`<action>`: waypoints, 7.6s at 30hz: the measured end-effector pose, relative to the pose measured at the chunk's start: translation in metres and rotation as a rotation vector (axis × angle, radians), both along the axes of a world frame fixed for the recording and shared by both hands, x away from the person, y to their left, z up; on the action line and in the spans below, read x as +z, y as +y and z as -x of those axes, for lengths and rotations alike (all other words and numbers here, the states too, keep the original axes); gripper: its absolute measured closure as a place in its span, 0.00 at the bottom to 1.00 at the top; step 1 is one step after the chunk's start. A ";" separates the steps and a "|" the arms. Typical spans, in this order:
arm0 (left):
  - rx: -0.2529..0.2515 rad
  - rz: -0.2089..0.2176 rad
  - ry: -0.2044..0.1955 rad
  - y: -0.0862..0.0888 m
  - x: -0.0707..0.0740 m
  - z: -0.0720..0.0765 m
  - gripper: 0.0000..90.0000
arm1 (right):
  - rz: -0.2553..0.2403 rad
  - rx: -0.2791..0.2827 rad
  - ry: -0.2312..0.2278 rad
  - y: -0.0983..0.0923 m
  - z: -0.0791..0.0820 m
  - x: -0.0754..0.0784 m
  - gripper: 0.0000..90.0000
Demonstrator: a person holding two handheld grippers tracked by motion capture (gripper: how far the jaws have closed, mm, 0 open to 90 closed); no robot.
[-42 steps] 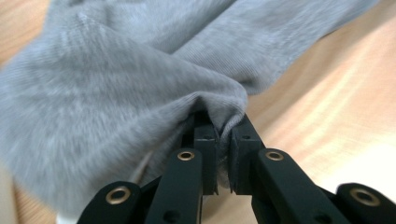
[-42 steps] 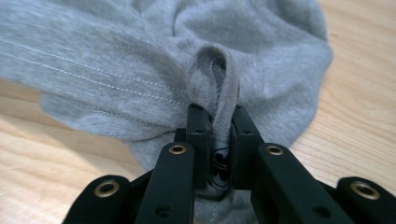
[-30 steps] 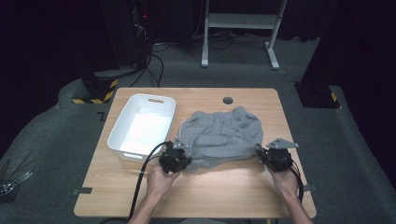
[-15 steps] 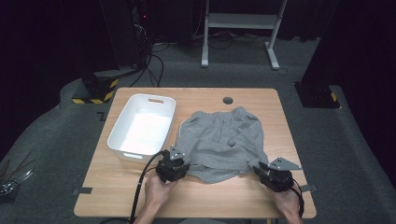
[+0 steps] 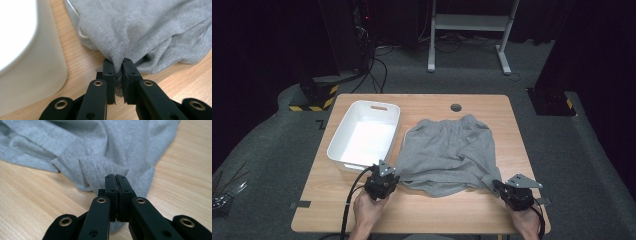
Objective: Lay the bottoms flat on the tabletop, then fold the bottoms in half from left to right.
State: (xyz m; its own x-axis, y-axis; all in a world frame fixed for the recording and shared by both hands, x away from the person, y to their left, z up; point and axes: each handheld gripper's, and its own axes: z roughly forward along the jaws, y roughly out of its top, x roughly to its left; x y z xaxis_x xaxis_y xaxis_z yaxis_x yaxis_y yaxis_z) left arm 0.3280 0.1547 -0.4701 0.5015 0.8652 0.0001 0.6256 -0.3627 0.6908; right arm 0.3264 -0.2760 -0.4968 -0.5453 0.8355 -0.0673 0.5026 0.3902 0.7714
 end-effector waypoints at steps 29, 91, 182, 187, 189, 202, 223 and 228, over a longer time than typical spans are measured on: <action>0.028 -0.002 -0.015 -0.011 -0.008 -0.006 0.91 | -0.020 -0.011 0.036 -0.005 -0.002 -0.012 0.96; -0.014 0.016 0.074 -0.040 -0.004 -0.053 0.39 | 0.064 0.425 0.121 0.158 -0.048 -0.017 0.99; -0.037 -0.017 -0.013 -0.046 -0.046 -0.055 0.44 | 0.000 0.009 0.110 0.048 -0.070 -0.022 0.43; -0.017 -0.054 0.017 -0.043 -0.041 -0.054 0.43 | 0.042 -0.002 0.121 0.044 -0.050 -0.018 0.43; -0.048 -0.071 0.003 -0.051 -0.037 -0.056 0.43 | 0.036 -0.007 0.094 0.044 -0.050 -0.013 0.43; -0.029 -0.012 0.017 -0.061 -0.043 -0.088 0.37 | -0.025 -0.084 0.103 0.047 -0.097 -0.022 0.42; -0.044 0.033 -0.046 -0.049 -0.052 -0.083 0.35 | -0.042 -0.125 0.094 0.030 -0.092 -0.024 0.38; -0.045 0.029 -0.045 -0.051 -0.051 -0.086 0.34 | -0.038 -0.125 0.098 0.029 -0.092 -0.024 0.38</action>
State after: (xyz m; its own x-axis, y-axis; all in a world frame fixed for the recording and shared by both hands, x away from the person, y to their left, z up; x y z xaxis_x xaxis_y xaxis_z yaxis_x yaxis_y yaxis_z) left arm 0.4139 0.1034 -0.5215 0.5397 0.8418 -0.0009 0.5773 -0.3693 0.7282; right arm 0.4185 -0.2468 -0.5205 -0.4396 0.8981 0.0143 0.6189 0.2913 0.7295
